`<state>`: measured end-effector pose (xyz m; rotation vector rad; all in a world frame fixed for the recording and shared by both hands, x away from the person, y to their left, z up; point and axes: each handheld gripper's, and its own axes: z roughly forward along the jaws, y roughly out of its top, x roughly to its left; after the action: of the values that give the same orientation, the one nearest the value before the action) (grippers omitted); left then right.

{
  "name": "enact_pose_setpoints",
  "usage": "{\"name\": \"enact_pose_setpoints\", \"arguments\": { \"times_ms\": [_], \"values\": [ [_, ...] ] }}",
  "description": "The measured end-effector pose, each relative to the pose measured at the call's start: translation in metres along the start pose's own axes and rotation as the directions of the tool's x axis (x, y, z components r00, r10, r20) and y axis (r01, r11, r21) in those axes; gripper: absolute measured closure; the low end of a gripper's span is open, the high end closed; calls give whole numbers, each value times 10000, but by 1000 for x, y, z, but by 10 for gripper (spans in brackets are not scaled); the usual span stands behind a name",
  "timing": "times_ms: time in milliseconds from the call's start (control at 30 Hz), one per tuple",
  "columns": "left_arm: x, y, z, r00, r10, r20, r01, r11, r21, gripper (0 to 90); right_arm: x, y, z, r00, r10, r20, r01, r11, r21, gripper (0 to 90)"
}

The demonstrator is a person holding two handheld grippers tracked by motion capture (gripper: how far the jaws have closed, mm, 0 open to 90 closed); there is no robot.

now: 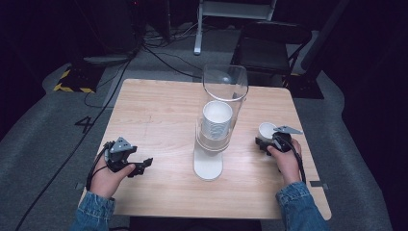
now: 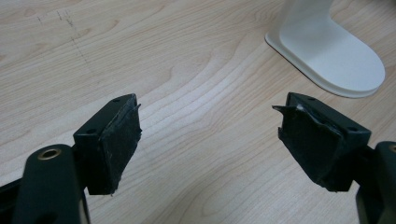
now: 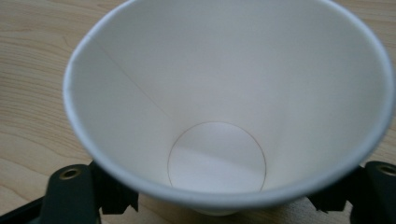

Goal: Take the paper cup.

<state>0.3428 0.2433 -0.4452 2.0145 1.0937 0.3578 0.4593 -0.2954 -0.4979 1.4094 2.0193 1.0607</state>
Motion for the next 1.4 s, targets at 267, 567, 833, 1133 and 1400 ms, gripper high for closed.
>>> {"name": "enact_pose_setpoints", "arguments": {
  "times_ms": [267, 567, 833, 1133, 1400],
  "values": [
    [0, 1, 0, 10000, 19, 14, -19, 10000, 0, 204, 3, 2, -6, 10000, -42, -47, 41, 9996, -295, 159],
    [0, 1, 0, 10000, -7, 23, 7, 10000, -28, 204, 2, 8, -29, 9997, 223, -40, -225, 9965, -799, 157],
    [0, -1, -4, 10000, 43, -18, -43, 10000, -50, 204, 6, 16, -62, 9998, -48, -214, 18, 9900, -1407, 157],
    [-4, -1, -5, 9998, 180, 114, -181, 9998, 53, 204, 26, 21, -97, 9913, -632, -1158, 441, 9860, -1606, 203],
    [-11, -2, -1, 9981, 462, 406, -471, 9987, 214, 204, 53, 16, -113, 9658, -1254, -2267, 966, 9863, -1340, 246]
  ]
}}
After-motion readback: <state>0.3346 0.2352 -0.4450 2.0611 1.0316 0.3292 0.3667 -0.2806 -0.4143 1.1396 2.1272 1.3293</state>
